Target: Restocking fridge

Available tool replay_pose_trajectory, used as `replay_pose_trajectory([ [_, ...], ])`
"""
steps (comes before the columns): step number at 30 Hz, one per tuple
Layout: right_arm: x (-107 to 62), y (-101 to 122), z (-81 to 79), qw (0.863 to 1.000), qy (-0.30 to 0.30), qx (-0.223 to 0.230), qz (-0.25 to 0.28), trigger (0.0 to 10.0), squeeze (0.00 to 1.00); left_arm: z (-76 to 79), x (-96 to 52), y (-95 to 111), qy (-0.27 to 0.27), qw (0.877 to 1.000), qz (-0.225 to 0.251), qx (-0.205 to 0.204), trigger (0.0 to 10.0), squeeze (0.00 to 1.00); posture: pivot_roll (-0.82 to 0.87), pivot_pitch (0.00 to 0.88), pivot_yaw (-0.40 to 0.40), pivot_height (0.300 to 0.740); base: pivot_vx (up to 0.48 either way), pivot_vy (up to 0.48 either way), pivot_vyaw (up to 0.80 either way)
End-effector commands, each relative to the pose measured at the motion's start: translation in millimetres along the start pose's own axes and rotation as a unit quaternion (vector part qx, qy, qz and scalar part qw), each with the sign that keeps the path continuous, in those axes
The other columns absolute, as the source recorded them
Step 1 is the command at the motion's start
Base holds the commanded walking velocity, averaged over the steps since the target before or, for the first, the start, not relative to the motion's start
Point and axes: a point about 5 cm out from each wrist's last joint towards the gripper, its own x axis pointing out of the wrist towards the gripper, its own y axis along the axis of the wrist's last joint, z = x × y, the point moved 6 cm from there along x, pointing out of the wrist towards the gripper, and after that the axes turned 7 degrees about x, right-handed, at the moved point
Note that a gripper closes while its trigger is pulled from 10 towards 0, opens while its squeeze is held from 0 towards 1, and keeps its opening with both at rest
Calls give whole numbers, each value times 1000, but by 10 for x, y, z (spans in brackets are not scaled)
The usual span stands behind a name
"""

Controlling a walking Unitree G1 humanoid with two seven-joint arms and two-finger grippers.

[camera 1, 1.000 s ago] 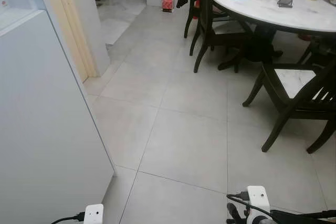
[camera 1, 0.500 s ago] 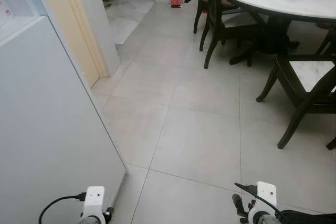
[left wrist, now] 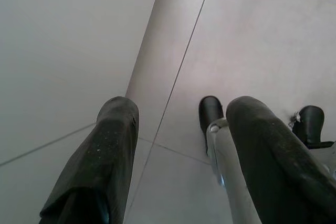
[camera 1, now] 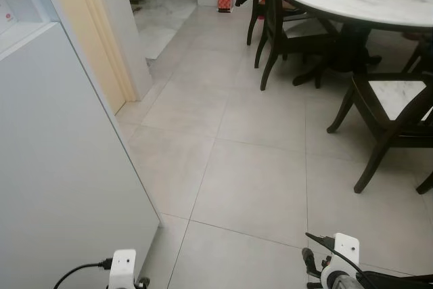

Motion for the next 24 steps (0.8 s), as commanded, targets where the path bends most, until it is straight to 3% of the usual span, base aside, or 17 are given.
replay_pose_trajectory([
  [1,0,20,25,1000,-9,14,6,10000,0,85,21,102,-2,1000,4,-1,10000,0,-76,18,25,740,0,0,600],
  [7,-8,2,74,999,-20,34,7,10000,0,87,27,154,-1,1000,10,-2,10000,0,-75,15,32,740,0,0,664],
  [24,17,25,-34,998,-23,58,9,10000,0,43,25,155,-2,1000,11,12,10000,0,-74,2,64,740,0,0,800],
])
